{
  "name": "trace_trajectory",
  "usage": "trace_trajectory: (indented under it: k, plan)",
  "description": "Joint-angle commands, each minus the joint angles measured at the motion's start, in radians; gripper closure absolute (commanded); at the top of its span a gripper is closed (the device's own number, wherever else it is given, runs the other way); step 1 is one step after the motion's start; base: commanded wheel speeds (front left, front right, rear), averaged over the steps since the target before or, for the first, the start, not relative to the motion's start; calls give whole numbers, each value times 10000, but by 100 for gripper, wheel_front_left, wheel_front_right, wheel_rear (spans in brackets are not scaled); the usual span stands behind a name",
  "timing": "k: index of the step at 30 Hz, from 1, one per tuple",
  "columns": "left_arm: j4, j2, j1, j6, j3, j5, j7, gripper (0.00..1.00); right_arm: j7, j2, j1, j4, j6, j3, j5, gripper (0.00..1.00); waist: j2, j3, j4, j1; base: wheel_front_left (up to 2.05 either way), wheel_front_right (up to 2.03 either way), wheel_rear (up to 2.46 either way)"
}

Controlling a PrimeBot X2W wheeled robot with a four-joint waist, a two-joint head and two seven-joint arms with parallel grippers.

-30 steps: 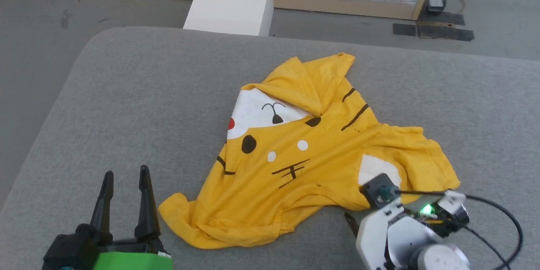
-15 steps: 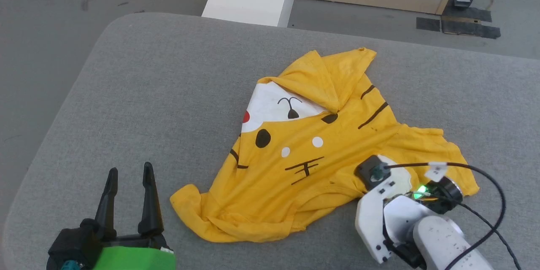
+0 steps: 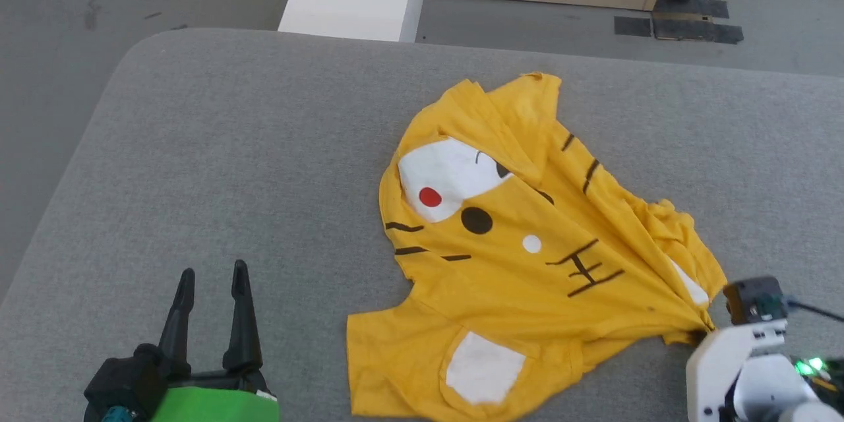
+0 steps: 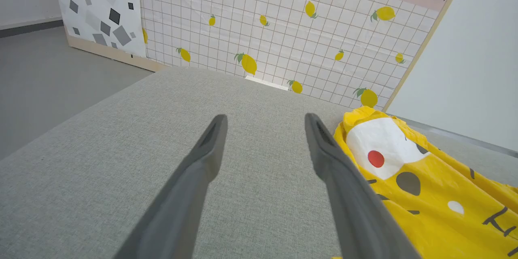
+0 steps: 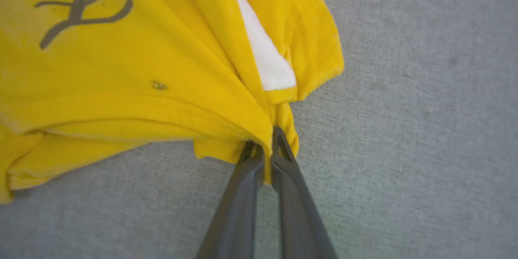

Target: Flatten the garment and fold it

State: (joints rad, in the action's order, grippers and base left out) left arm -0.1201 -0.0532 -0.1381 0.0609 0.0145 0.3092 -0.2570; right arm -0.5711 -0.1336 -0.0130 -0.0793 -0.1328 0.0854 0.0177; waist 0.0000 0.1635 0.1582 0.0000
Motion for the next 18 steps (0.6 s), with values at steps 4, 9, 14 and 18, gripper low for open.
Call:
trace_trajectory:
  k: [4,9,14,18]
  plan:
    - [168,29,108,69,-19,149,-47,0,146,515,-1093,219,21,307,-209,87,0,58,-133,0,0,0,0]
    - [386,29,97,181,-68,-4,-47,0,1148,792,-1007,509,21,255,-152,0,0,-15,-241,0,0,0,0]
    - [347,29,81,194,-3,-39,-47,0,2677,828,-794,1336,21,282,1176,0,0,-182,-259,0,0,0,0]
    - [218,30,-39,209,-138,-27,-47,0,3990,830,-1018,2036,21,518,1541,0,0,-288,-235,0,0,0,0]
